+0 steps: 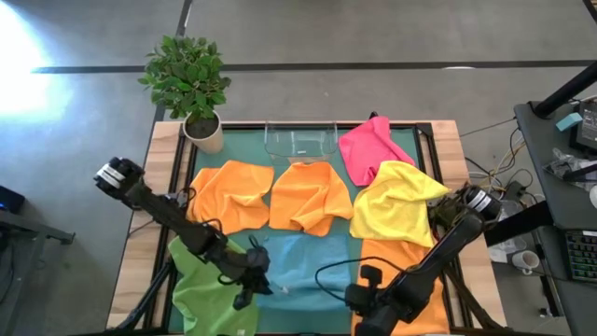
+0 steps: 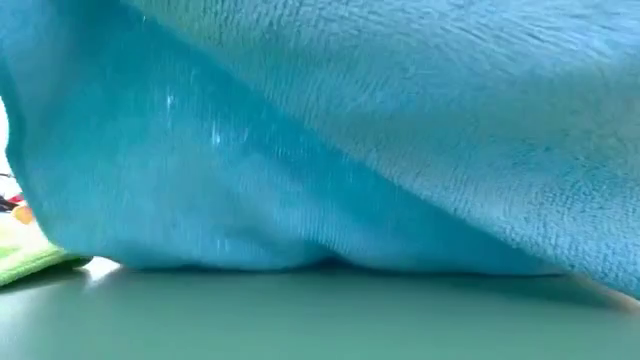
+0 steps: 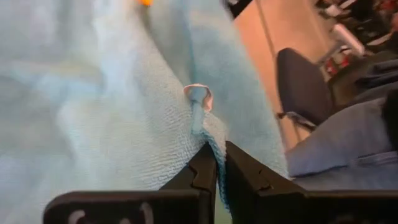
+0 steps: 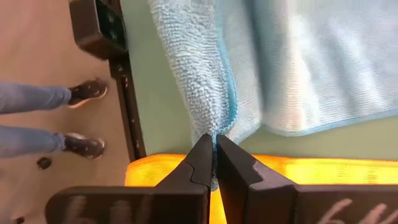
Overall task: Fold microfiber towels
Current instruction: Fold the blue microfiber towel
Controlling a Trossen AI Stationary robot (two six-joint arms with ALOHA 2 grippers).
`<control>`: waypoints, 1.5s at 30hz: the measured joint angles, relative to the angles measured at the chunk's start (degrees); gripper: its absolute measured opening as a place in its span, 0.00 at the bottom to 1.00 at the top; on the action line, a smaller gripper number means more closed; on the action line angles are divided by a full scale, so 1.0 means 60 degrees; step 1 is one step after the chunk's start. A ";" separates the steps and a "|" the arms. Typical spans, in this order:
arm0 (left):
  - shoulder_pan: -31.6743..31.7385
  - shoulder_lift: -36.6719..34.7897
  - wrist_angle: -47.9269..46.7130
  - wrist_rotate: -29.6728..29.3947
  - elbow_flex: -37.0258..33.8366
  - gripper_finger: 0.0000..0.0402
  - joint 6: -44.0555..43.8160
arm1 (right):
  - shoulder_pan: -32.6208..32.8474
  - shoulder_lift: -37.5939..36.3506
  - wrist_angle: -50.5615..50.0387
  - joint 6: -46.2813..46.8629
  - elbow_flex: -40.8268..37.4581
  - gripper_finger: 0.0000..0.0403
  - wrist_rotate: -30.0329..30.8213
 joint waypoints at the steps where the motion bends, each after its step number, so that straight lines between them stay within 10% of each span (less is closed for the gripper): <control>1: 0.0000 -0.0007 -0.0054 -0.0049 -0.0049 0.02 -0.0009 | 0.0000 -0.0015 0.0003 0.0000 0.0000 0.02 0.0062; 13: 0.0007 0.0316 0.0230 -0.0061 -0.0157 0.04 -0.0101 | -0.0080 0.0535 0.0450 -0.0070 -0.0007 0.02 0.0162; 27: 0.0004 0.0345 0.0162 0.0306 -0.0178 0.29 -0.0355 | -0.0084 0.0549 0.0360 -0.0066 -0.0007 0.02 0.0164; 45: -0.0062 0.1441 0.0430 0.1087 -0.0260 0.29 -0.2828 | -0.0087 0.0549 0.0331 -0.0070 -0.0007 0.02 0.0164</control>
